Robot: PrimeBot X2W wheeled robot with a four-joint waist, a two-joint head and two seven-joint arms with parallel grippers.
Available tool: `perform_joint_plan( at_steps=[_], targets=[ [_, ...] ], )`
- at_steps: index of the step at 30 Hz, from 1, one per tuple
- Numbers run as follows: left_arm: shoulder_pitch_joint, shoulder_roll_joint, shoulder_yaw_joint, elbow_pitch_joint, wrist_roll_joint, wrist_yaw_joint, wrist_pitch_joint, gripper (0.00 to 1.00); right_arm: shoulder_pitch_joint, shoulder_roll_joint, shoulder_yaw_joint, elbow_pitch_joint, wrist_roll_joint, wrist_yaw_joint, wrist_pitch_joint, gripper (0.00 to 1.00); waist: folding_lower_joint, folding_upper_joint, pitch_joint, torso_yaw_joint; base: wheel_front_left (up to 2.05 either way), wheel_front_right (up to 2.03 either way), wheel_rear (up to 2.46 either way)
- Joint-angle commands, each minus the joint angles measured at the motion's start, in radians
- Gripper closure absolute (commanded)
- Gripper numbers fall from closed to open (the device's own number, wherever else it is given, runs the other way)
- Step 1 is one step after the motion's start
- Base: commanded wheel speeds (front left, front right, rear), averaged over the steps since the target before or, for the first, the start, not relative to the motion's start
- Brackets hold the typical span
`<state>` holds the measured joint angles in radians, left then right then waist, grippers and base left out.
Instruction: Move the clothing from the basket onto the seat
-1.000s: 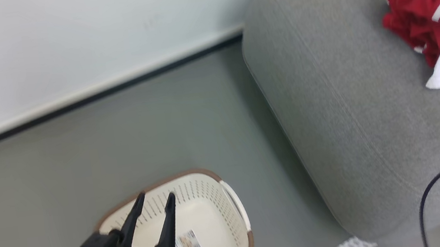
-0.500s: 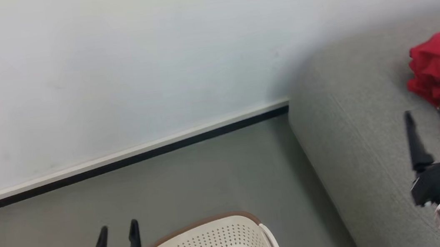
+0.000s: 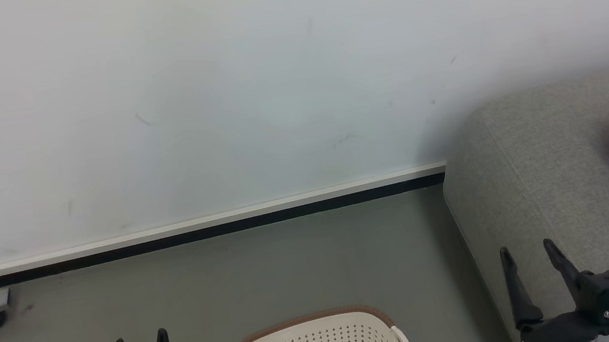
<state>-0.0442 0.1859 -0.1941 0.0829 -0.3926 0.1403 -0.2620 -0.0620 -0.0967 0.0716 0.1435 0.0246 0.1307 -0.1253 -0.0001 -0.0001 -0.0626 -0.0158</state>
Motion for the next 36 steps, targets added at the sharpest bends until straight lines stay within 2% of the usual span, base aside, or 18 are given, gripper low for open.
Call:
perform_joint_plan(
  at_steps=[1,6,18,28,36],
  targets=[
    [0.011,-0.001,0.010,-0.001,0.010,-0.006,-0.003,0.00,0.019,0.008,0.003,-0.005,-0.012,0.000,-0.010,0.00,0.0001,0.0001,-0.007,0.012,0.00,0.00,0.00],
    [0.035,0.015,0.061,0.001,0.069,-0.059,-0.003,0.00,0.037,0.034,0.025,-0.004,-0.030,0.000,-0.019,0.00,0.0001,0.0001,-0.006,0.015,0.00,0.00,0.00],
    [0.094,-0.024,0.179,0.013,0.103,-0.120,-0.003,0.00,0.057,0.047,0.033,-0.015,-0.052,0.000,-0.023,0.00,0.0001,0.0001,-0.006,0.022,0.00,0.00,0.00],
    [0.110,-0.060,0.210,0.028,0.114,-0.154,-0.003,0.00,0.086,0.049,0.044,-0.007,-0.049,0.000,-0.061,0.00,0.0001,0.0001,0.002,0.024,0.00,0.00,0.00],
    [0.133,-0.085,0.231,0.023,0.136,-0.164,-0.003,0.00,0.098,0.049,0.040,-0.010,-0.059,0.000,-0.064,0.00,0.0001,0.0001,0.011,0.020,0.00,0.00,0.00]
  ],
)
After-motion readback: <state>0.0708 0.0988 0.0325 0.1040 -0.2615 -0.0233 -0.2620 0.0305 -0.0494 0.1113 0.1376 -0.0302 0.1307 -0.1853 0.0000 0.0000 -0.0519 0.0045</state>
